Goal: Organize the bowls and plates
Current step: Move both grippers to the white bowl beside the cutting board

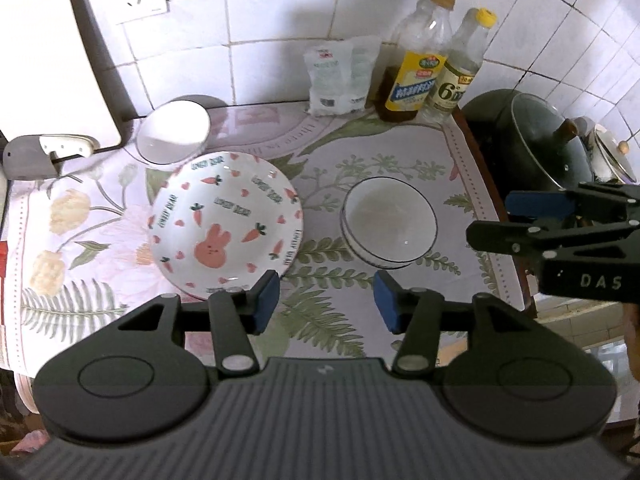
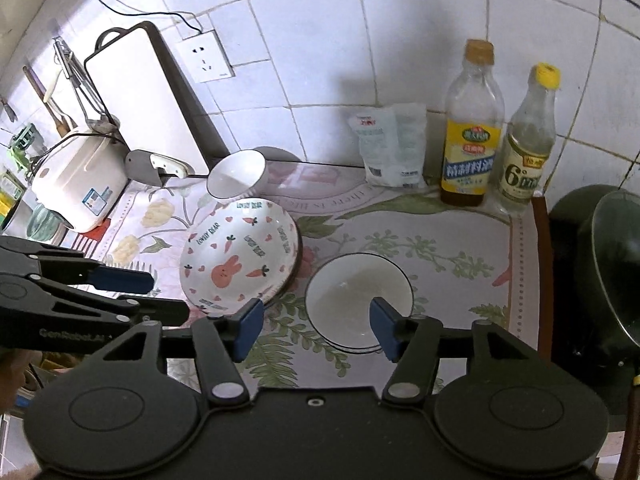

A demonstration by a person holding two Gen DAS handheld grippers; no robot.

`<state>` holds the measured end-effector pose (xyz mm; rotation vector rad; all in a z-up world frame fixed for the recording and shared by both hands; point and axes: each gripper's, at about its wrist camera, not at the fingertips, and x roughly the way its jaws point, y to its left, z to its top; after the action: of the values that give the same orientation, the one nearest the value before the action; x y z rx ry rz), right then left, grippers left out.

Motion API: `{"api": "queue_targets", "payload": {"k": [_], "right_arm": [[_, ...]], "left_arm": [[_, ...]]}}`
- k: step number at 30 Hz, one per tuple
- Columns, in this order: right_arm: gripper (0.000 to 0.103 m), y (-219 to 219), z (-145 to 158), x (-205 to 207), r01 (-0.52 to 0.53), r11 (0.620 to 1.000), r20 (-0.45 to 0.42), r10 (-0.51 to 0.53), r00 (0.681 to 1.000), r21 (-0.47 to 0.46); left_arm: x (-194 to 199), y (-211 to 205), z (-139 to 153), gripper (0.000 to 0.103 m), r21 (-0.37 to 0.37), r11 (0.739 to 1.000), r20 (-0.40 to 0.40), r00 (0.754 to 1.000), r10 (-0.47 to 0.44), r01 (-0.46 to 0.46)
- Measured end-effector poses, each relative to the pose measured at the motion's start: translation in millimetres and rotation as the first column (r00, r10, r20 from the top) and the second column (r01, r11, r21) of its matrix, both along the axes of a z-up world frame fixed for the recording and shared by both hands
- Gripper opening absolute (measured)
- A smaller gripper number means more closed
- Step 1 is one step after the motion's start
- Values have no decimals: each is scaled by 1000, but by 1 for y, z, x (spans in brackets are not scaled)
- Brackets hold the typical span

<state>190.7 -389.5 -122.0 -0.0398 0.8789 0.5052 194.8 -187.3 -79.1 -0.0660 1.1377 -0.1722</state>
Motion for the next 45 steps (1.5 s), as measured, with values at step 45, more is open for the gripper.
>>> {"api": "queue_targets", "payload": {"k": [45], "right_arm": [[68,209,-108,180,138,970,9,-142,990,201]], "left_arm": [[154,236,-129,82,-110,982,172,971,169,-151]]}}
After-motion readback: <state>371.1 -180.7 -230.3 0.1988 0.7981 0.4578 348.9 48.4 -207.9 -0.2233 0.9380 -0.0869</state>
